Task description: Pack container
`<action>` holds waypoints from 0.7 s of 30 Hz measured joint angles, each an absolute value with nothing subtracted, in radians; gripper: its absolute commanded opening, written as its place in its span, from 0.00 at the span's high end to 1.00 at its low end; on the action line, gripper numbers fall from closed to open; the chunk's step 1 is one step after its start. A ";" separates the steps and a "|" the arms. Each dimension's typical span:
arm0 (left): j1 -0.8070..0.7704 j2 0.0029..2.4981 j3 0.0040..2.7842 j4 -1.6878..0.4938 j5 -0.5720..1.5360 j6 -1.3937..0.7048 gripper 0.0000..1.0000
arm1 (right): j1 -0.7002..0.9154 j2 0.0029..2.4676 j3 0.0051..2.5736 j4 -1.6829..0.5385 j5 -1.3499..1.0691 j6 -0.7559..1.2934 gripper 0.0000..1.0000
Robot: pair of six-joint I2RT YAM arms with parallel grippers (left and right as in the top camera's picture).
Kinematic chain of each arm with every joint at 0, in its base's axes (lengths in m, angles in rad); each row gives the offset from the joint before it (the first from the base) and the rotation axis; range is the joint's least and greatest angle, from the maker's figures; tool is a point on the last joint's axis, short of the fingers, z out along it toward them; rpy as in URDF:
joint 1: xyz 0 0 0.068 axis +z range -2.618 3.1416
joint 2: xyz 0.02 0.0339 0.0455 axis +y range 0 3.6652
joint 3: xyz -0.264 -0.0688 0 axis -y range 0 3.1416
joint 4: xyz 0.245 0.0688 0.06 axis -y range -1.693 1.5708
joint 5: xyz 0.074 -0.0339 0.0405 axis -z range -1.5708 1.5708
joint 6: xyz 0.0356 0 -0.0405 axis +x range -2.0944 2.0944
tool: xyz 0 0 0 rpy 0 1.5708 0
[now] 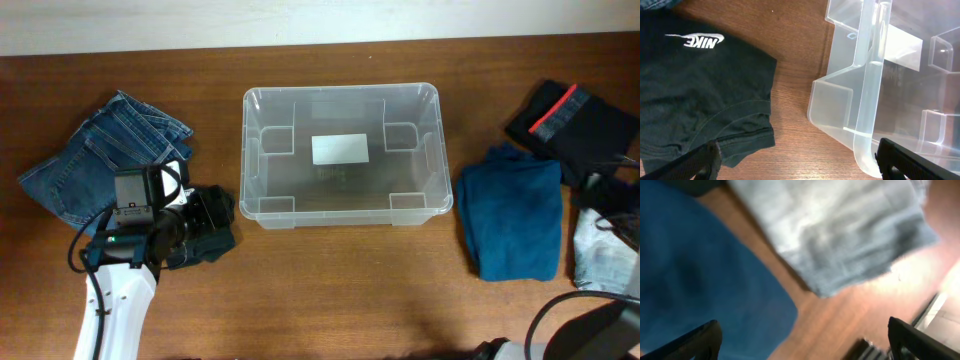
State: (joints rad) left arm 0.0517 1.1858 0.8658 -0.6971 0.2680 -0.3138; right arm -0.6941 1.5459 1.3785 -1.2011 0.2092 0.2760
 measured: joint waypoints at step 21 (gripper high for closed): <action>0.052 1.186 0.866 -0.697 0.268 -0.314 0.00 | -1.362 1.508 0.947 -0.872 -0.437 0.306 0.02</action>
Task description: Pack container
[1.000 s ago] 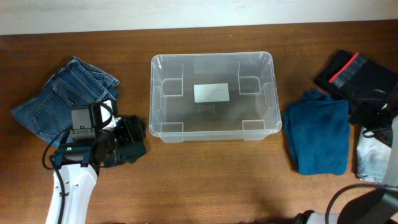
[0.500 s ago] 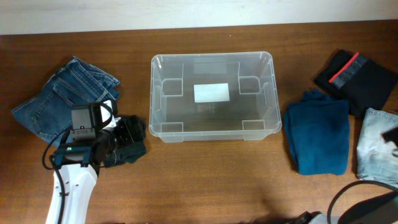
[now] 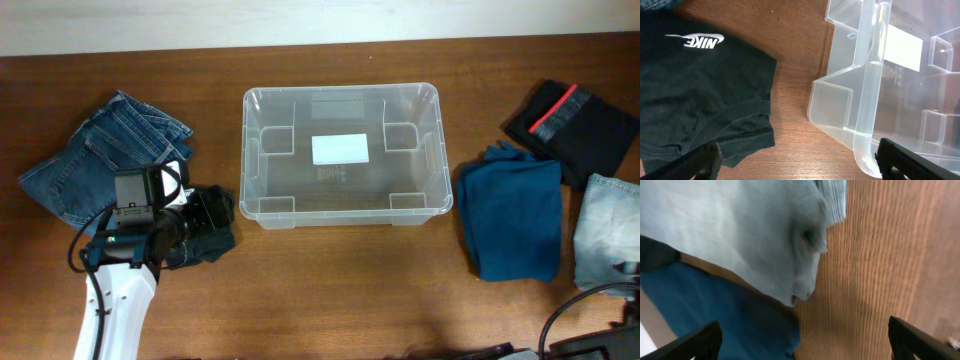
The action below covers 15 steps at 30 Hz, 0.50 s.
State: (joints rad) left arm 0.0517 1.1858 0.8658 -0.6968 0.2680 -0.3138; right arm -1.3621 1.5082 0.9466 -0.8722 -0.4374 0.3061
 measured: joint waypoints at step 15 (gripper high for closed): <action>0.052 1.186 0.866 -0.697 0.268 -0.314 0.01 | -1.330 1.508 0.878 -0.701 -0.473 0.276 0.01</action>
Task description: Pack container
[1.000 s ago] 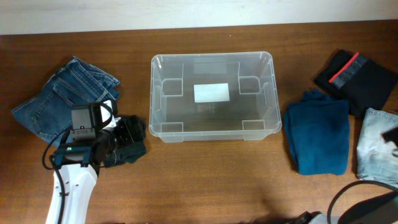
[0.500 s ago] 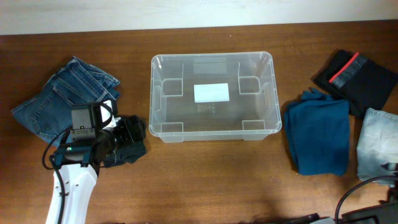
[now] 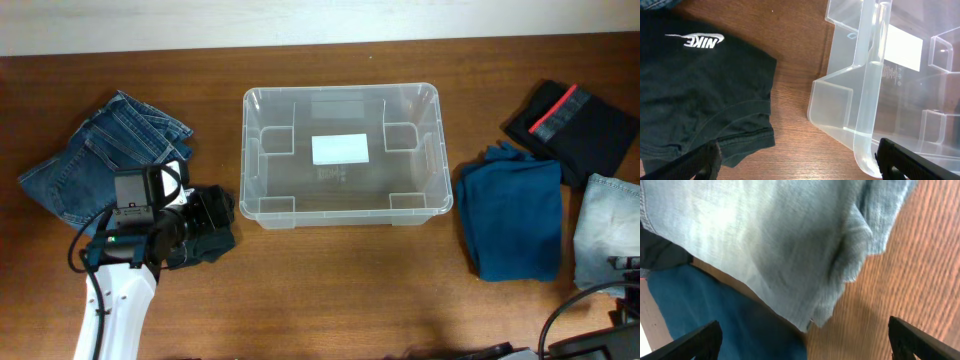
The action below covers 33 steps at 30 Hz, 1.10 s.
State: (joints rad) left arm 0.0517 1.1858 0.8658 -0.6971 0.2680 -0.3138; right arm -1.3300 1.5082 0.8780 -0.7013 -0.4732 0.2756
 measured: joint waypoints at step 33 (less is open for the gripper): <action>0.052 1.186 0.866 -0.697 0.268 -0.314 0.01 | -1.319 1.514 0.598 -0.075 -0.448 0.419 0.02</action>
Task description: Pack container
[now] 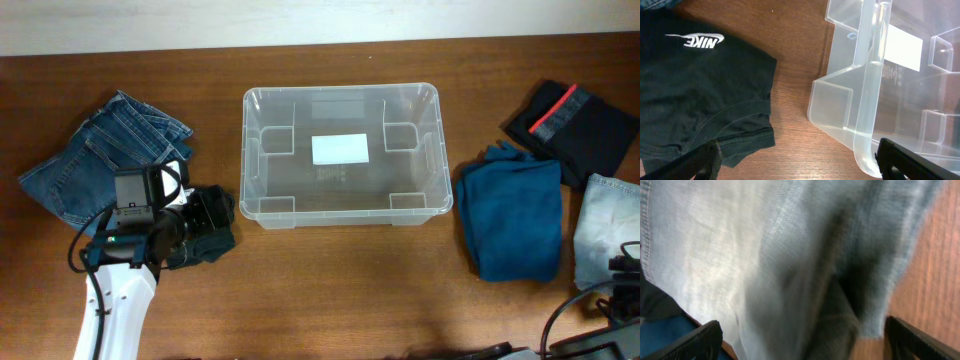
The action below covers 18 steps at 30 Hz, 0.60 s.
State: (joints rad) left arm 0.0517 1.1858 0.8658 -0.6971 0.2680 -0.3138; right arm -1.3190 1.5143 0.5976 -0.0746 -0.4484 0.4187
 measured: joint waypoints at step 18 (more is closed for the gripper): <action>0.052 1.186 0.866 -0.697 0.268 -0.314 0.01 | -1.301 1.634 0.609 0.119 -0.525 0.459 0.37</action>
State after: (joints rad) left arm 0.0517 1.1858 0.8658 -0.6971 0.2680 -0.3138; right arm -1.3014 1.6344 0.6086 0.1188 -0.5247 0.4587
